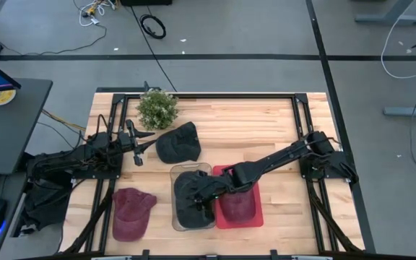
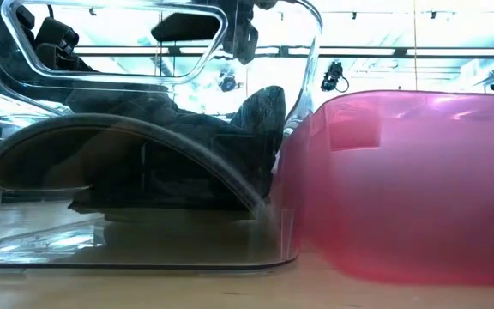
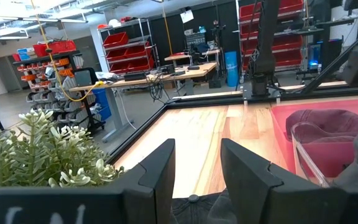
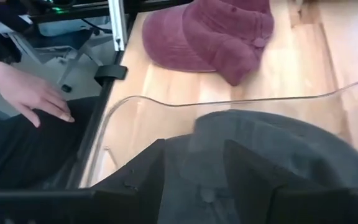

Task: Pick & Place hat
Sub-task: Put the red cap into the red bin

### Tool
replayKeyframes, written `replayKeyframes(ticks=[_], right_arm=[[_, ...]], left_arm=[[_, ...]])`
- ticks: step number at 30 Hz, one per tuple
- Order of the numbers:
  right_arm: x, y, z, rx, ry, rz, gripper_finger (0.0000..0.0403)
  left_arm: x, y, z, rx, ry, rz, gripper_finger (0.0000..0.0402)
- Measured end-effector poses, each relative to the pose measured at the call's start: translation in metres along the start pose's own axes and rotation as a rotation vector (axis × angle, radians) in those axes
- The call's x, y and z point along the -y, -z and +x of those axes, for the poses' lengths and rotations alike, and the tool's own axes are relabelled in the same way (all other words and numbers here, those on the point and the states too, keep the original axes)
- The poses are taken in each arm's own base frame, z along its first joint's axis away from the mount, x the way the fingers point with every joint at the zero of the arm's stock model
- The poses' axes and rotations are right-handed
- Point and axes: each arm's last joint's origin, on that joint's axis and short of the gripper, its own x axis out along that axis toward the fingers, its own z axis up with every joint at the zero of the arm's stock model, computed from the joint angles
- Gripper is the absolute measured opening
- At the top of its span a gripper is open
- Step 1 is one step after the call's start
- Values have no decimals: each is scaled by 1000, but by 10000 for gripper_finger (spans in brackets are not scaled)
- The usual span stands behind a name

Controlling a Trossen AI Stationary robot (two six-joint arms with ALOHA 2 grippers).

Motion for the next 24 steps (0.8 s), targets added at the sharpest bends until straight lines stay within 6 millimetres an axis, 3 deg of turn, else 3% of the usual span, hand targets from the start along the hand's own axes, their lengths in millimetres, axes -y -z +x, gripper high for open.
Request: replayKeyframes(ticks=[9, 20, 24], right_arm=[[25, -7, -18, -44, 61, -69, 164], [27, -30, -97, -4, 189, -202, 164], [26, -20, -123, 44, 182, -223, 164]], left_arm=[[0, 0, 0, 0, 0, 0, 133], [0, 0, 0, 0, 0, 0, 133], [0, 0, 0, 0, 0, 0, 133]])
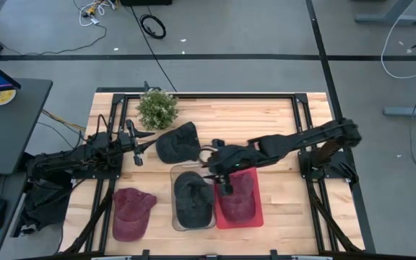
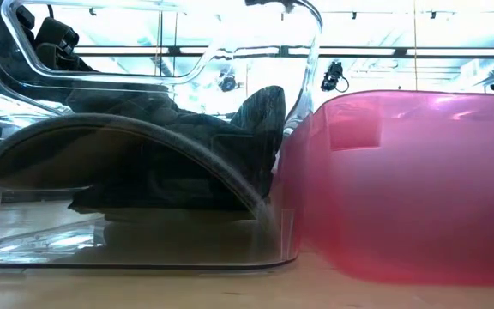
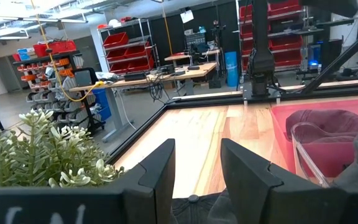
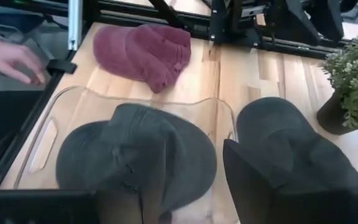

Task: Pick & Place hat
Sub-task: Put the red cap into the red bin

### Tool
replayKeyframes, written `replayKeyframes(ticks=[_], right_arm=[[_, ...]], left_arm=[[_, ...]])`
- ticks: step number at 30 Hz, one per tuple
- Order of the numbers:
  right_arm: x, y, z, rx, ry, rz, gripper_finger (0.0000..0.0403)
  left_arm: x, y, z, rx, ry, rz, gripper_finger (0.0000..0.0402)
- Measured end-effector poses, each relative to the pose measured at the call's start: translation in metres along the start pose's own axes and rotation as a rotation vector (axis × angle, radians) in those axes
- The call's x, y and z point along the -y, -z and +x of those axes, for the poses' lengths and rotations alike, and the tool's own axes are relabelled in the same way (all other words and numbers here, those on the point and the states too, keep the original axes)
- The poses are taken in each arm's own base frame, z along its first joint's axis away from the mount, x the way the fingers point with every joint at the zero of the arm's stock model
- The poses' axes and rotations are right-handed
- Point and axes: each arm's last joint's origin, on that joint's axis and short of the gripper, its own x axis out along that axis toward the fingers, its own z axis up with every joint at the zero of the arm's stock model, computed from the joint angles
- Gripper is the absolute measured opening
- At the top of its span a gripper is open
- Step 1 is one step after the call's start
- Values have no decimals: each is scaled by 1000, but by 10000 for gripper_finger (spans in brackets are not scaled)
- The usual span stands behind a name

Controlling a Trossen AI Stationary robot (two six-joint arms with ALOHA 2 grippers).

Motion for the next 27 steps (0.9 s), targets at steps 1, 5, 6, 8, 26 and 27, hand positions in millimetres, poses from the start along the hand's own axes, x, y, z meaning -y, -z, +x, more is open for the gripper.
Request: replayKeyframes(ticks=[1, 5, 6, 8, 26, 27], right_arm=[[0, 5, -7, 20, 0, 0, 164], [8, 30, -38, 95, 14, 14, 164], [10, 37, -46, 120, 21, 25, 164], [14, 51, -63, 169, 33, 40, 164], [24, 114, -149, 664, 88, 44, 164], [24, 115, -150, 667, 91, 43, 164]], left_arm=[[0, 0, 0, 0, 0, 0, 133], [0, 0, 0, 0, 0, 0, 133], [0, 0, 0, 0, 0, 0, 133], [0, 0, 0, 0, 0, 0, 133], [0, 0, 0, 0, 0, 0, 133], [0, 0, 0, 0, 0, 0, 133]])
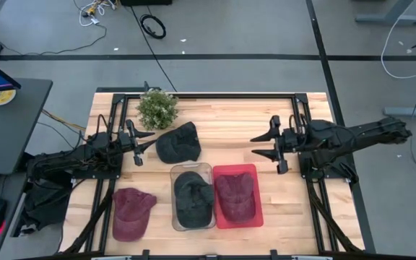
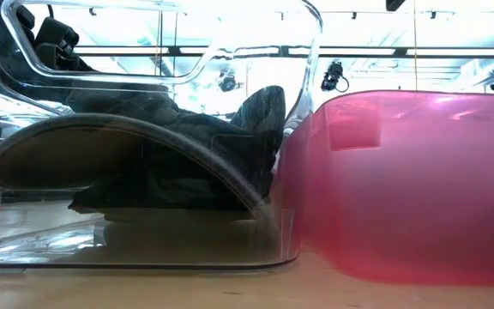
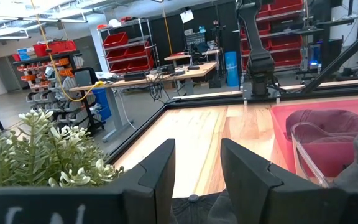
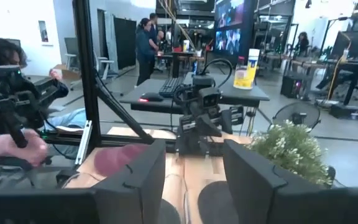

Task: Pick & Place hat
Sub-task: Put the red cap into the red bin

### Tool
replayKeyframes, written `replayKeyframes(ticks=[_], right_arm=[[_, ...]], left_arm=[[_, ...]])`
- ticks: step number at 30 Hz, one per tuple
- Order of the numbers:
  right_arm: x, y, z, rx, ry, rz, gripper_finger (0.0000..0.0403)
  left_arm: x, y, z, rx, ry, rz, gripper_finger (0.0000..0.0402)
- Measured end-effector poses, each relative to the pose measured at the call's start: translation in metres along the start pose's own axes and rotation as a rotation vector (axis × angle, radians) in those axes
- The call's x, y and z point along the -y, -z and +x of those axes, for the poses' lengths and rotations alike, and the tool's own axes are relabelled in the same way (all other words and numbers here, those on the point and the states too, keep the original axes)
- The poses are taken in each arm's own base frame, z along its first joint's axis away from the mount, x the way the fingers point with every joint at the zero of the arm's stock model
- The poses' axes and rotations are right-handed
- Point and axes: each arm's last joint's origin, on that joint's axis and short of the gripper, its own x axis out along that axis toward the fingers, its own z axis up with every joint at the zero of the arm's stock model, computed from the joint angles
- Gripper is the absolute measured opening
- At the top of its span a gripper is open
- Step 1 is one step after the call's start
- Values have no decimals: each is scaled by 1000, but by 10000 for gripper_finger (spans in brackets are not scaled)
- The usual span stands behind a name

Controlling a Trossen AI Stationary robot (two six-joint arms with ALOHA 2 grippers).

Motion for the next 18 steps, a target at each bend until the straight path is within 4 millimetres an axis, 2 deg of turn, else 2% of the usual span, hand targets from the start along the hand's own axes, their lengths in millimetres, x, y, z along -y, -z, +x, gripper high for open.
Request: replayKeyframes(ticks=[5, 12, 18], right_arm=[[1, -2, -4, 13, 19, 22, 164], [1, -1, -3, 7, 19, 21, 164], [1, -1, -3, 7, 19, 20, 164]], left_arm=[[0, -1, 0, 10, 4, -26, 133], [0, -11, -1, 115, 43, -225, 133], [0, -10, -1, 106, 46, -219, 133]])
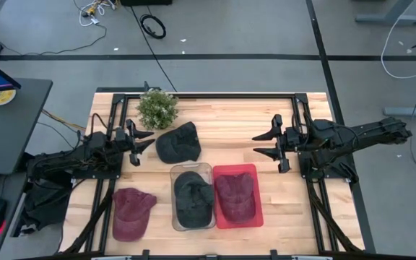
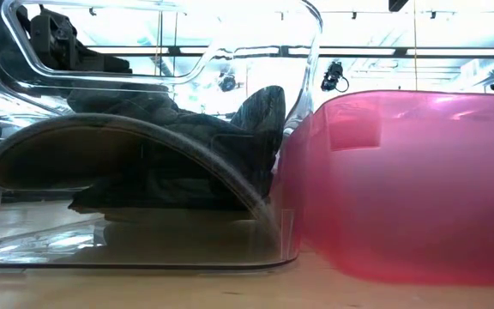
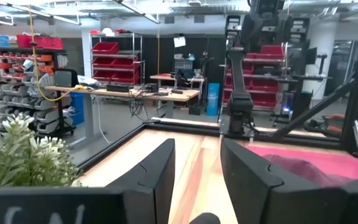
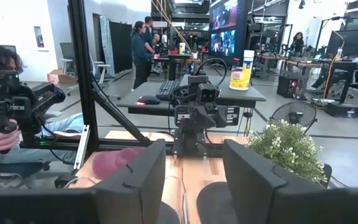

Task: Pick & Place hat
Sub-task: Put the red cap into the red bin

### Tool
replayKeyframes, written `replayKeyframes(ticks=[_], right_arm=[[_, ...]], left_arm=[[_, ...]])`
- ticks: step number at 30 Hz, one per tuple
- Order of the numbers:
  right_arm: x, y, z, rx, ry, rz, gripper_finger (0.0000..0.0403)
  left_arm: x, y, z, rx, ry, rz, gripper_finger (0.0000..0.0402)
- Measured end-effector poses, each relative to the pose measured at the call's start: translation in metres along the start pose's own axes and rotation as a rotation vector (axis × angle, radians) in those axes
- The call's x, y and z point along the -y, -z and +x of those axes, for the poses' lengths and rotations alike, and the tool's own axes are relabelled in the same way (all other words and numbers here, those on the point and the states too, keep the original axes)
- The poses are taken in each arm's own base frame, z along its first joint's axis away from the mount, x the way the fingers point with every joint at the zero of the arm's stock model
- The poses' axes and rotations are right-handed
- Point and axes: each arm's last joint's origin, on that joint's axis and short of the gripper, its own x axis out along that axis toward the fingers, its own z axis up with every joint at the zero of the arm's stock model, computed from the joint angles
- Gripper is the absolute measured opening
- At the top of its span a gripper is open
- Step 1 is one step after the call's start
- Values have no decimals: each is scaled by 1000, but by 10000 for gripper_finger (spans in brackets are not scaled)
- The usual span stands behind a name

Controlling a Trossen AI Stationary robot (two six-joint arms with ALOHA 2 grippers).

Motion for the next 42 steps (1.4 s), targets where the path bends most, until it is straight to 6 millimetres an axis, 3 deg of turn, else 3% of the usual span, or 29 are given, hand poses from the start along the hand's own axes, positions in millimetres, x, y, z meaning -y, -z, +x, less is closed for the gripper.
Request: replayKeyframes(ticks=[6, 10, 14, 18, 22, 29, 42], right_arm=[[0, 0, 0, 2, 0, 0, 164], [0, -1, 0, 7, 0, 1, 164], [0, -1, 0, 6, 0, 1, 164], [0, -1, 0, 6, 0, 1, 164], [0, -1, 0, 7, 1, 2, 164], [0, -1, 0, 6, 3, 7, 164], [0, 3, 1, -24, 2, 38, 164]], left_arm=[[0, -3, 0, 34, 2, -56, 133], [1, -17, -2, 175, 41, -168, 133], [6, -38, -8, 365, 241, -324, 133], [14, -53, -19, 464, 582, -372, 133], [21, -61, -30, 534, 806, -321, 133], [30, -60, -29, 567, 847, -223, 133], [67, -87, -7, 539, 1090, -29, 133]])
